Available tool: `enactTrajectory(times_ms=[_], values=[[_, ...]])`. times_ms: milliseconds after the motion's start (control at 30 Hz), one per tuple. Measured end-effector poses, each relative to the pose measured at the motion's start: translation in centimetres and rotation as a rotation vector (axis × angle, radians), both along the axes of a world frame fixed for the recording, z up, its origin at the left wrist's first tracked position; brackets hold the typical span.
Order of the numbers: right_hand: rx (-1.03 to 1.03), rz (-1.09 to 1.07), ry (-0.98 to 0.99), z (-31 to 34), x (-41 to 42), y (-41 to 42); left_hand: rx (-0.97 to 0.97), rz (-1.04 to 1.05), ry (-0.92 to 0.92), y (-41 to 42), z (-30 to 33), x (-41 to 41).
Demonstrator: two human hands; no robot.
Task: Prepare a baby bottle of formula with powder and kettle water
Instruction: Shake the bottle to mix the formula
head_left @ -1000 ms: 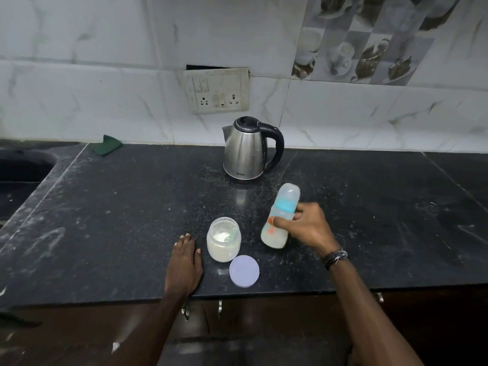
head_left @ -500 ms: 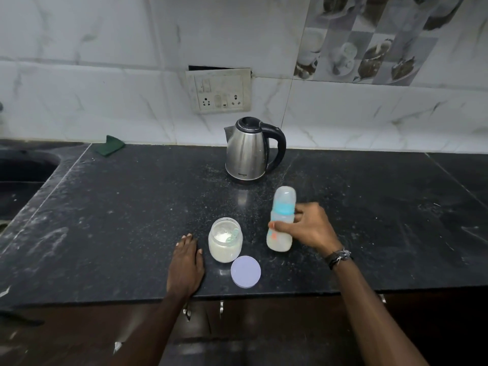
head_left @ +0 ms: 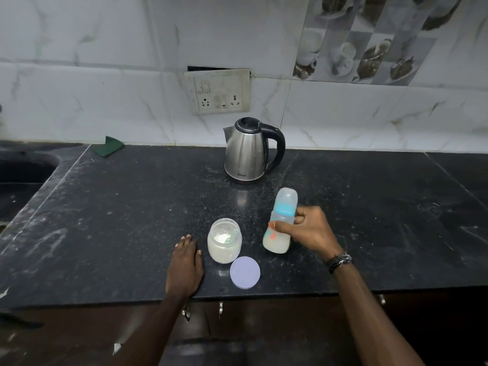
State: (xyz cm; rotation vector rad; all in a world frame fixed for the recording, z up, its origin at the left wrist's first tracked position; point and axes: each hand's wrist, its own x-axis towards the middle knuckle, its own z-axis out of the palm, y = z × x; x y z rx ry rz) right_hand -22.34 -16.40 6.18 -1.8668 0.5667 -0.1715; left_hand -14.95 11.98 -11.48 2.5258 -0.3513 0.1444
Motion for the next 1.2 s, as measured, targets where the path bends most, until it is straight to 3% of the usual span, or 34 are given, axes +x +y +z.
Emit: enactTrajectory(times_ms=[100, 233, 333, 467, 567, 667, 767, 900, 1000, 1133, 1200], values=[[-0.013, -0.122, -0.039, -0.4, 0.1, 0.0, 0.0, -0.008, 0.013, -0.2, 0.0, -0.2], [-0.044, -0.015, 0.022, -0.4, 0.0, 0.8, -0.01, -0.009, 0.002, 0.0, -0.1, 0.0], [-0.08, -0.131, -0.027, -0.1, 0.2, 0.7, -0.003, -0.012, 0.013, -0.1, -0.2, 0.0], [-0.075, -0.018, 0.041, 0.3, 0.2, 0.7, -0.008, -0.012, 0.004, 0.0, -0.1, 0.0], [-0.075, -0.084, 0.038, 0.4, 0.3, 0.2, 0.005, -0.009, 0.029, -0.2, 0.1, -0.1], [-0.095, 0.037, 0.097, 0.6, 0.1, 0.4, -0.005, -0.007, 0.022, -0.1, 0.4, -0.2], [-0.073, -0.055, 0.061, 0.5, 0.4, 0.2, 0.001, -0.004, 0.036, -0.2, 0.5, -0.2], [-0.072, 0.05, 0.096, 0.6, 0.1, 0.5, 0.003, -0.003, 0.034, 0.0, 0.4, -0.2], [-0.071, -0.052, 0.08, 0.4, 0.3, 0.3, 0.015, -0.004, 0.046, -0.2, 0.4, -0.3], [-0.043, 0.048, 0.086, 0.4, 0.1, 0.7, -0.016, 0.001, 0.033, -0.1, 0.3, -0.1], [-0.044, -0.03, 0.065, 0.3, 0.3, 0.3, -0.01, -0.001, 0.041, -0.2, 0.3, -0.1]])
